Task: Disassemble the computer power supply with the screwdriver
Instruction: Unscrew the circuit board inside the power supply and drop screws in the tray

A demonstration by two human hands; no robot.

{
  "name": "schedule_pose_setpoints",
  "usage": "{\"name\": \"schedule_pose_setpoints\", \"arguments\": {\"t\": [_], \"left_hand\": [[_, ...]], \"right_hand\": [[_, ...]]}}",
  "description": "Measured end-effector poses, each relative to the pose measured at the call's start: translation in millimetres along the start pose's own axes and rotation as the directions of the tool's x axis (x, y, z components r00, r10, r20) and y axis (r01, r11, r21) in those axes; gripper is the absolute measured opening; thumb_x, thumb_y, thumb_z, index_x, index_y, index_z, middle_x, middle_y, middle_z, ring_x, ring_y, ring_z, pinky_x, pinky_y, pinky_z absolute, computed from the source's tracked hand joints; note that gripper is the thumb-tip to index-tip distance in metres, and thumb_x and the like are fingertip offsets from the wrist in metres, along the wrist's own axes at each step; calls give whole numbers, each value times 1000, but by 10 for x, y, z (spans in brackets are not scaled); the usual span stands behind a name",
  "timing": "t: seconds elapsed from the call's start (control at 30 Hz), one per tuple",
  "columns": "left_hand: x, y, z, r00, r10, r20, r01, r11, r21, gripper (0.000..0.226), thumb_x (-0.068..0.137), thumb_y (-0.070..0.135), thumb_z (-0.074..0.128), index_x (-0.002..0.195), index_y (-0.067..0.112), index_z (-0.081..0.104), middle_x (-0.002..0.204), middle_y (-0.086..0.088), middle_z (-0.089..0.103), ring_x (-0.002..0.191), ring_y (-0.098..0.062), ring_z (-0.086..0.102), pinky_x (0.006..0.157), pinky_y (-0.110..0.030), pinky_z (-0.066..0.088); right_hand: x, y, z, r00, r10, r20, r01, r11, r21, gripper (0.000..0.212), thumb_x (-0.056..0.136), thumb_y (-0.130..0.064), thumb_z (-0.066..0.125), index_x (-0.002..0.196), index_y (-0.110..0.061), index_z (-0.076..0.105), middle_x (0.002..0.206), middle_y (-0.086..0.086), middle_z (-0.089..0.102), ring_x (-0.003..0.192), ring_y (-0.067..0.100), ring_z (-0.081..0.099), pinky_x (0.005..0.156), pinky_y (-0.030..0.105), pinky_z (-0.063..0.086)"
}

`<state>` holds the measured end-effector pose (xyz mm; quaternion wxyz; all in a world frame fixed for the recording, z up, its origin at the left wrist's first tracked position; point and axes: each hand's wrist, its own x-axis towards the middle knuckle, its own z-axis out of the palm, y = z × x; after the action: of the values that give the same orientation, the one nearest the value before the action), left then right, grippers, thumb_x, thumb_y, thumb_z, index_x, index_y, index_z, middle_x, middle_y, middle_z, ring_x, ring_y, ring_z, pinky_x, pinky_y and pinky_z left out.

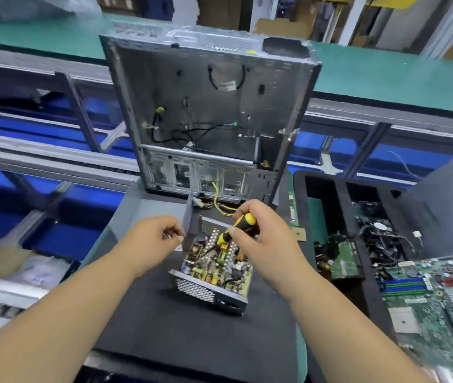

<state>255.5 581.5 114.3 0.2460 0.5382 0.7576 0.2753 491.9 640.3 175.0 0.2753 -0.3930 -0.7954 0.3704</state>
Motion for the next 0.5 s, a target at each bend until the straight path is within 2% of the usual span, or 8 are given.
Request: {"name": "schedule_pose_setpoints", "arguments": {"t": [0.07,0.17,0.3,0.4,0.5], "left_hand": [[10,-186,-15,999,-20,31,21,999,-47,19,87,18,70,74,32,69,73,10,66,69,-9,58,70,-31,52],[0,-405,22,994,-11,112,21,996,-84,17,87,24,70,76,36,69,72,20,65,65,2,56,62,-19,45],[2,-632,153,970,56,237,-44,998,-54,20,85,23,72,76,40,67,76,13,67,74,-4,61,74,-26,52],[24,-713,245,949,128,289,-116,991,-60,24,82,21,73,78,43,64,81,12,66,76,-5,60,76,-27,52],[42,-764,314,926,225,302,-207,974,-90,30,80,18,74,80,45,61,87,15,62,78,-1,58,76,-23,50]], "right_hand": [[34,-54,163,1000,10,9,-9,999,-34,16,92,-29,64,91,-36,49,86,-12,57,80,7,54,66,27,43],[67,-113,362,999,35,12,-35,997,-66,15,92,-28,63,93,-36,50,87,-13,58,78,6,52,66,25,39],[73,-137,576,996,87,28,-82,986,-143,16,92,-29,63,93,-37,49,88,-14,53,77,5,51,65,22,38],[66,-126,699,993,113,24,-107,977,-186,17,93,-29,63,93,-38,48,87,-14,52,75,4,51,61,17,36],[54,-129,794,989,144,24,-136,968,-211,17,94,-31,62,94,-39,47,89,-15,53,76,7,53,64,25,46]]}}
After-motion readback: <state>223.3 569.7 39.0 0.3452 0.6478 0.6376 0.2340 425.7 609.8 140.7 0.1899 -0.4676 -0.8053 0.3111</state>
